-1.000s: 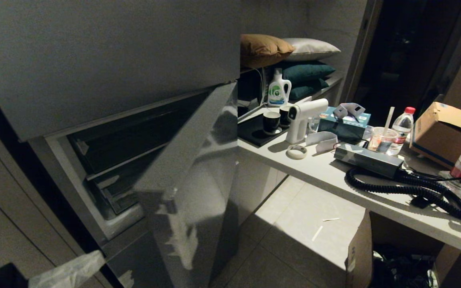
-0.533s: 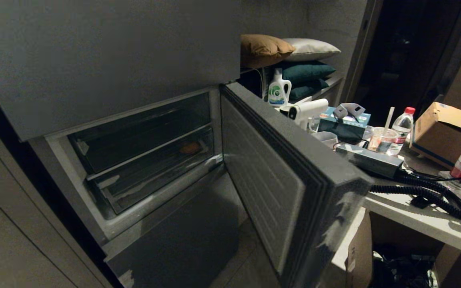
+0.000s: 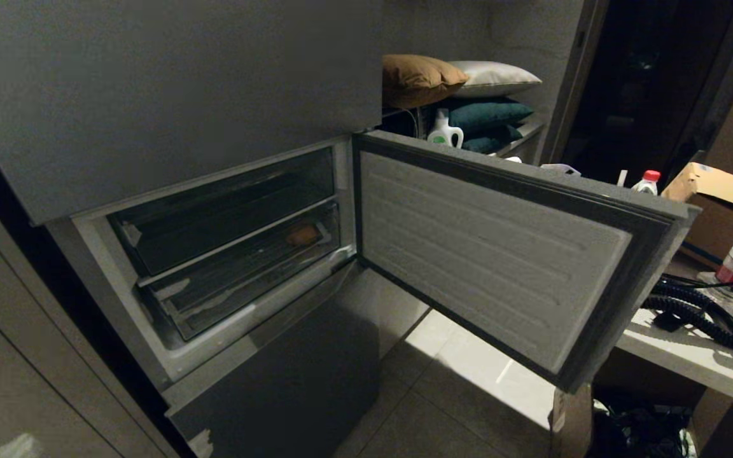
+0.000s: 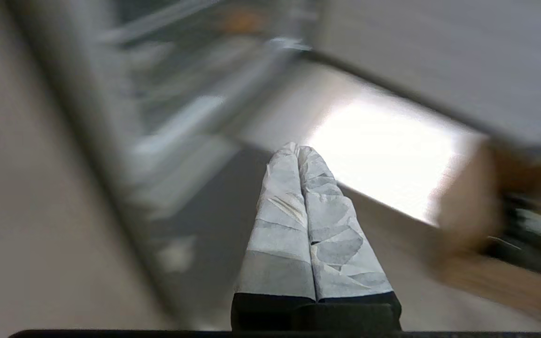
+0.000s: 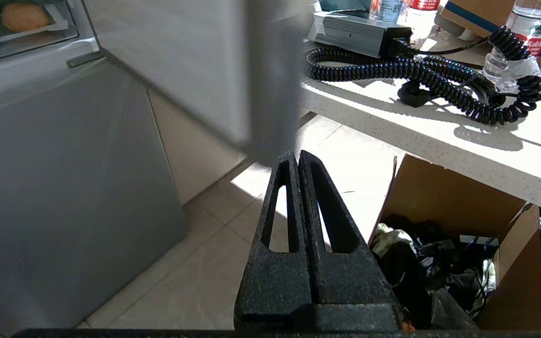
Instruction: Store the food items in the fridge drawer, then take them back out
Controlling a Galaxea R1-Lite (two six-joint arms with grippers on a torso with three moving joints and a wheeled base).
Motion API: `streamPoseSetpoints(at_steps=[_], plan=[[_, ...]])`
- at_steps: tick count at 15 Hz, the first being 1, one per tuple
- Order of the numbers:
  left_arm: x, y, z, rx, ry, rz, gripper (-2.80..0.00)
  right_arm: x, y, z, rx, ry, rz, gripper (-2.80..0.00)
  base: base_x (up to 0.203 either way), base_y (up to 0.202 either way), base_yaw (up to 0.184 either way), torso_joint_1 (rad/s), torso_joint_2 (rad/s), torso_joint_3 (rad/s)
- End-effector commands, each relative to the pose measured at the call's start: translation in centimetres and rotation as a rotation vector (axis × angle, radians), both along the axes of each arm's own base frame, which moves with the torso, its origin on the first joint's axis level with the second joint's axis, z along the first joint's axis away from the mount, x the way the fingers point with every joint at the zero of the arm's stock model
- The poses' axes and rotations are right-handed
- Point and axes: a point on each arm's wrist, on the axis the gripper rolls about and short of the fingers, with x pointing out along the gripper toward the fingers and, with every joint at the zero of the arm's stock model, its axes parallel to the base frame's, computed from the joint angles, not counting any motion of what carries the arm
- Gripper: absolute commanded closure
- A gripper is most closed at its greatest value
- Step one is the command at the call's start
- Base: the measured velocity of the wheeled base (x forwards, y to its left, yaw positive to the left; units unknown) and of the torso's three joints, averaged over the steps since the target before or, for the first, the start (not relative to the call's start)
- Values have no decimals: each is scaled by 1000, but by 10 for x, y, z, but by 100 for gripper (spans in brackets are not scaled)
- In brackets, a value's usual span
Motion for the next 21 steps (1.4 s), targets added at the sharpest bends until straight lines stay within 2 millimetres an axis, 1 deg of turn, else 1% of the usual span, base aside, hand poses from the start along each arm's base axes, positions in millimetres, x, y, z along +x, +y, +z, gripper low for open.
streamPoseSetpoints(at_steps=[1, 2, 4, 5, 6, 8, 9, 11, 12, 13, 15, 17, 18, 19, 21], plan=[[-11, 3, -11, 18, -35, 165, 0, 0, 0, 0, 0, 0, -1, 0, 0, 0, 0, 0, 0, 0], [-15, 4, -22, 24, -34, 228, 0, 0, 0, 0, 0, 0, -1, 0, 0, 0, 0, 0, 0, 0], [-17, 5, -53, 38, 32, 295, 0, 0, 0, 0, 0, 1, 0, 0, 0, 0, 0, 0, 0, 0], [-17, 4, -56, 23, 35, 295, 0, 0, 0, 0, 0, 0, 1, 0, 0, 0, 0, 0, 0, 0], [-17, 3, -55, 20, 29, 226, 0, 0, 0, 0, 0, 0, -1, 0, 0, 0, 0, 0, 0, 0], [-17, -2, -55, 26, 30, -2, 0, 0, 0, 0, 0, 0, 0, 0, 0, 0, 0, 0, 0, 0], [-17, -4, -55, 27, 30, -67, 0, 0, 0, 0, 0, 0, 0, 0, 0, 0, 0, 0, 0, 0], [-18, -5, -54, 24, 42, -148, 0, 0, 0, 0, 0, 0, -1, 0, 0, 0, 0, 0, 0, 0], [-17, -5, -55, 23, 81, -162, 0, 0, 0, 0, 0, 1, -1, 0, 0, 0, 0, 0, 0, 0], [-17, -5, -55, 27, 112, -158, 0, 0, 0, 0, 0, 0, 0, 0, 0, 0, 0, 0, 0, 0], [-18, -3, -58, 63, 176, -43, 0, 0, 0, 0, 0, 1, -1, 0, 0, 0, 0, 0, 0, 0], [-22, 0, -62, 161, 166, 40, 0, 0, 0, 0, 0, 0, -1, 0, 0, 0, 0, 0, 0, 0], [-22, 0, -66, 184, 176, 52, 0, 0, 0, 0, 0, 1, -1, 0, 0, 0, 0, 0, 0, 0], [-22, 1, -71, 197, 198, 90, 0, 0, 0, 0, 0, -1, 0, 0, 0, 0, 0, 0, 0, 0], [-22, 1, -72, 165, 202, 112, 0, 0, 0, 0, 0, 0, 0, 0, 0, 0, 0, 0, 0, 0]])
